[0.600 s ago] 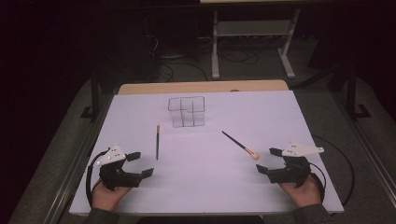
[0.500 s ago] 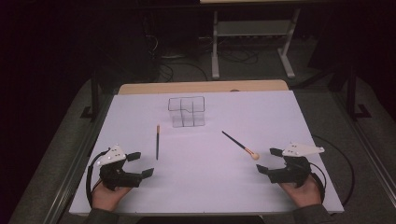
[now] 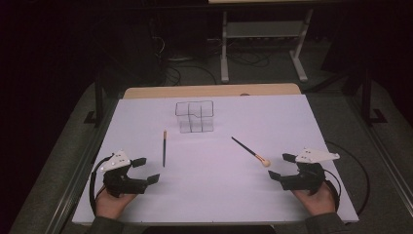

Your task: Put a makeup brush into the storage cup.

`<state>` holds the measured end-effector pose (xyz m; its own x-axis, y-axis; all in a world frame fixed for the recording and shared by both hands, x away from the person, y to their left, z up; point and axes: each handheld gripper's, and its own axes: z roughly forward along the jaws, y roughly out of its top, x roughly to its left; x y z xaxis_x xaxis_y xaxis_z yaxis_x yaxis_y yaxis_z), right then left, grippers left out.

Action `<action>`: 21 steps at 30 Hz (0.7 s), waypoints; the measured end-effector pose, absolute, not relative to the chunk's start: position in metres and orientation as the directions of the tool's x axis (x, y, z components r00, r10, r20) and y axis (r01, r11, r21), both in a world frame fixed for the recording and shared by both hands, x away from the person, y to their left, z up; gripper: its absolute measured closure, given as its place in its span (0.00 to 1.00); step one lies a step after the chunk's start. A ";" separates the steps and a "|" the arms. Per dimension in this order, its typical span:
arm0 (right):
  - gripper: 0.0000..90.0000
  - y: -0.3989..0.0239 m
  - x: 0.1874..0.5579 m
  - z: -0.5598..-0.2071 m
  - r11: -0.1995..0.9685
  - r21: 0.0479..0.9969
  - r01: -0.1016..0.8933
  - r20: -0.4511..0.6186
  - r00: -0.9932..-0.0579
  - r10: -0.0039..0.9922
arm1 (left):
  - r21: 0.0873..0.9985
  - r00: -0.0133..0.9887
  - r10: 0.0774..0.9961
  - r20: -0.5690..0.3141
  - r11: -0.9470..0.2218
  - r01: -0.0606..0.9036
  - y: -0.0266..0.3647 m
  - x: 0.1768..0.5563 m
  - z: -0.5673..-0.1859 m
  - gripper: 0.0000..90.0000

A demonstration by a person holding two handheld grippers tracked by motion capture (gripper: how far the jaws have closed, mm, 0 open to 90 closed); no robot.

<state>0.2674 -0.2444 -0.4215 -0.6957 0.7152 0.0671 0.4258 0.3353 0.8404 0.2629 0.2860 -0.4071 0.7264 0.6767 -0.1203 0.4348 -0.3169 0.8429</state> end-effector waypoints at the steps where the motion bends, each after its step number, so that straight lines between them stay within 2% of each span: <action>1: 0.18 -0.244 0.268 -0.422 0.336 0.839 0.428 0.067 -0.694 0.716 | 0.844 0.724 0.678 -0.125 -0.311 0.437 0.286 0.263 -0.407 0.19; 21: 0.19 -0.240 0.267 -0.418 0.337 0.846 0.413 0.059 -0.702 0.710 | 0.858 0.700 0.699 -0.148 -0.261 0.442 0.290 0.260 -0.396 0.23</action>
